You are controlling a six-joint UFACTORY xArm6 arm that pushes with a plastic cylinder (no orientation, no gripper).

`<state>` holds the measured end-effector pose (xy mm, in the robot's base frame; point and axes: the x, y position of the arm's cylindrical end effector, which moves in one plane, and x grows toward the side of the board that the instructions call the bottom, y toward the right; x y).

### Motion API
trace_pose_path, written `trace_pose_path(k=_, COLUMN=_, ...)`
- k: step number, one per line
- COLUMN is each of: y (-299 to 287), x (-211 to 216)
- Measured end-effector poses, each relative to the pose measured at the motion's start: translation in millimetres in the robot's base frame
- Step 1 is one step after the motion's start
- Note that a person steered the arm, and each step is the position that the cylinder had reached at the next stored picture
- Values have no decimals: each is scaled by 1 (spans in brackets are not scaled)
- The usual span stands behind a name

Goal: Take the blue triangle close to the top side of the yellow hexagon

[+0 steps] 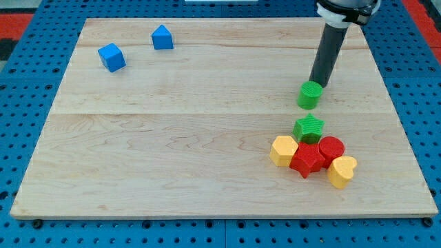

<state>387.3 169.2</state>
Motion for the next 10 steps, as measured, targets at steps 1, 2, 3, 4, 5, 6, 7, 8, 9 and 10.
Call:
trace_pose_path(k=1, y=-8, x=32)
trace_pose_path(k=2, y=-19, x=45)
trace_pose_path(k=3, y=-20, x=14)
trace_pose_path(k=4, y=-36, x=-29)
trace_pose_path(k=5, y=-77, x=-71)
trace_pose_path(k=6, y=-127, x=-114)
trace_pose_path(k=7, y=-185, x=-148)
trace_pose_path(k=8, y=-245, x=-168)
trace_pose_path(k=9, y=-304, x=-166)
trace_pose_path(k=10, y=-305, x=-143)
